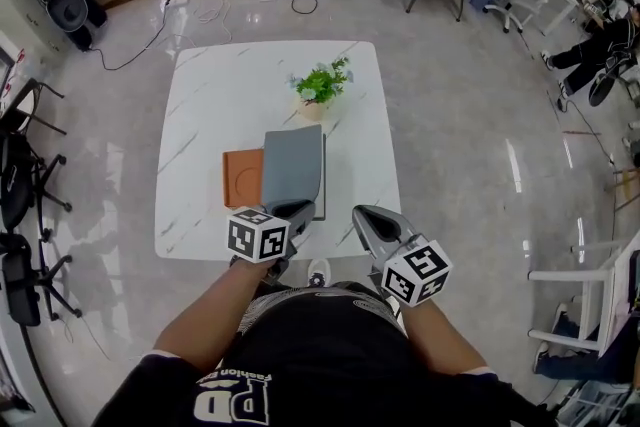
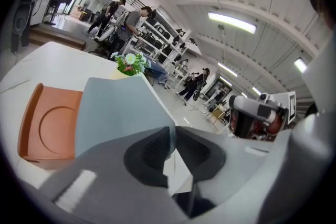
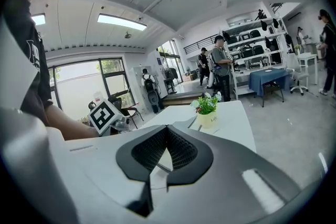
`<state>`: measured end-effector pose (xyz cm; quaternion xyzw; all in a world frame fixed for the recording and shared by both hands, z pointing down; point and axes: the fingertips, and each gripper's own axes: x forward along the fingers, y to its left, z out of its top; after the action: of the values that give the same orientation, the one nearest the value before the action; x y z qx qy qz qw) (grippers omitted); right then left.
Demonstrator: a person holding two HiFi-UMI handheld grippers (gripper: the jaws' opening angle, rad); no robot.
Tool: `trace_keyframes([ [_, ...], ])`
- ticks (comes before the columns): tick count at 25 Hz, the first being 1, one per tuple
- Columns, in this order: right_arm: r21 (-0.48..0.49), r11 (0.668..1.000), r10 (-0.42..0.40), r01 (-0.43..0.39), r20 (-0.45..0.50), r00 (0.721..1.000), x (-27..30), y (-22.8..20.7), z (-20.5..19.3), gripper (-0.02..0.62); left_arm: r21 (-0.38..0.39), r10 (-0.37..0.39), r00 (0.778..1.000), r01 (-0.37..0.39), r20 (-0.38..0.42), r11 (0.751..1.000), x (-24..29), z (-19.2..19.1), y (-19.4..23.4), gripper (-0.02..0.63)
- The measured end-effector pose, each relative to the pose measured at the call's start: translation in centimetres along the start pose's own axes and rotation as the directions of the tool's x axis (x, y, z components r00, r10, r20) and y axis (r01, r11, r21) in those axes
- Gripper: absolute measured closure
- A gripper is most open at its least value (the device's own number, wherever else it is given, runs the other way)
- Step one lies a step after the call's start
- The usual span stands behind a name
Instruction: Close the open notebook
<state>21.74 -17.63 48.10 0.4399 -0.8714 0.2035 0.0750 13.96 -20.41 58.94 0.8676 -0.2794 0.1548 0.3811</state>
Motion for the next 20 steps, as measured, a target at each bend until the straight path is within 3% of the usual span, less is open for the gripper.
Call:
trace_keyframes([
  [10, -0.006, 0.999, 0.032, -0.032, -0.014, 0.999, -0.4, -1.3, -0.1, 0.595, 0.098, 0.123, 0.991, -0.117, -0.061, 0.988, 2.4, -1.4, 0.0, 0.506],
  [20, -0.007, 0.999, 0.051, -0.051, -0.021, 0.998, -0.6, -2.1, -0.4, 0.595, 0.233, 0.203, 0.977, -0.184, -0.060, 0.955, 4.3, -1.4, -0.3, 0.489],
])
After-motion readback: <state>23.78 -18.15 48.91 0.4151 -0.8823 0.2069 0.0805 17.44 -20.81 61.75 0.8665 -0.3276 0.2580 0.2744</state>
